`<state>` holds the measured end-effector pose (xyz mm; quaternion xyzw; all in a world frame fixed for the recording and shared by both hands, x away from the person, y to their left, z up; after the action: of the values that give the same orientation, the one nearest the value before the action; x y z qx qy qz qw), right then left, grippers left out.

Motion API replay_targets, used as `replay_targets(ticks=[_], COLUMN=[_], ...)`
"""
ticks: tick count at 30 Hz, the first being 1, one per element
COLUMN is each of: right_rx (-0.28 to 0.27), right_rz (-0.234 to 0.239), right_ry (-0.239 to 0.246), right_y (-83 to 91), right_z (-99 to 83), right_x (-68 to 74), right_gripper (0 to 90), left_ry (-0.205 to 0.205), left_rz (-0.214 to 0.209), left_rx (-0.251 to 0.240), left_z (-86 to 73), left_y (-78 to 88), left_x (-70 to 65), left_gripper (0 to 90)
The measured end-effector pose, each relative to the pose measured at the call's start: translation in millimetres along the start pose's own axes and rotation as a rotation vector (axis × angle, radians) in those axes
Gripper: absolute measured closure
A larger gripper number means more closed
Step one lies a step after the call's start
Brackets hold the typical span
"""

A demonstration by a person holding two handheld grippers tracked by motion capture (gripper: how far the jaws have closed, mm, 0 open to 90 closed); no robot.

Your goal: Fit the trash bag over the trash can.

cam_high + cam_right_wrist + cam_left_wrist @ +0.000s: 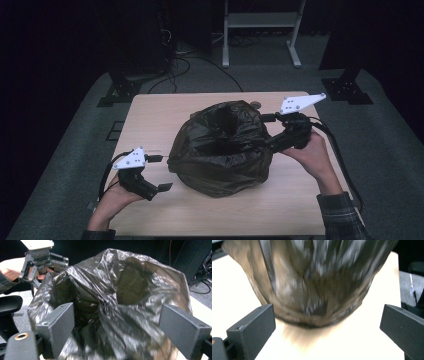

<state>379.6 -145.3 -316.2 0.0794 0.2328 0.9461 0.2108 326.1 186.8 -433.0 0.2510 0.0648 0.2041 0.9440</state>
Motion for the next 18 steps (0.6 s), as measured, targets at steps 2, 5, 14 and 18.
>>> replay_targets(ticks=[2,5,14,18], right_rx=[0.009,0.034,0.119,0.183], right_rz=[0.005,0.018,0.038,0.036], right_ry=[0.016,0.033,0.089,0.115], right_y=[-7.0,-17.2,-42.8,-52.2], right_z=[5.6,11.7,21.9,20.6], right_x=[0.9,1.5,1.1,-0.4], right_gripper=[11.3,11.1,10.5,10.5], left_ry=[0.016,0.028,0.074,0.087], left_rz=[0.010,0.051,0.142,0.168], left_rx=[0.009,0.040,0.147,0.200], left_z=[-7.6,-21.2,-67.5,-81.5], left_y=[-0.6,-0.7,-10.3,-13.9], left_x=[0.0,2.2,7.8,10.4], left_gripper=[0.0,0.0,0.0,0.0])
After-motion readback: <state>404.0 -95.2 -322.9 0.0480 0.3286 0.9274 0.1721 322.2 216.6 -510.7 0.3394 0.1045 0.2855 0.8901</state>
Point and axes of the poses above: each handheld gripper's, and its own axes: y roughly backward along the jaws, z roughly out of its top, x roughly to its left, the point moved 7 cm from there along -y, roughly forward along the jaws, and after that the axes turned 1 degree about -y, right-handed, at the moved point
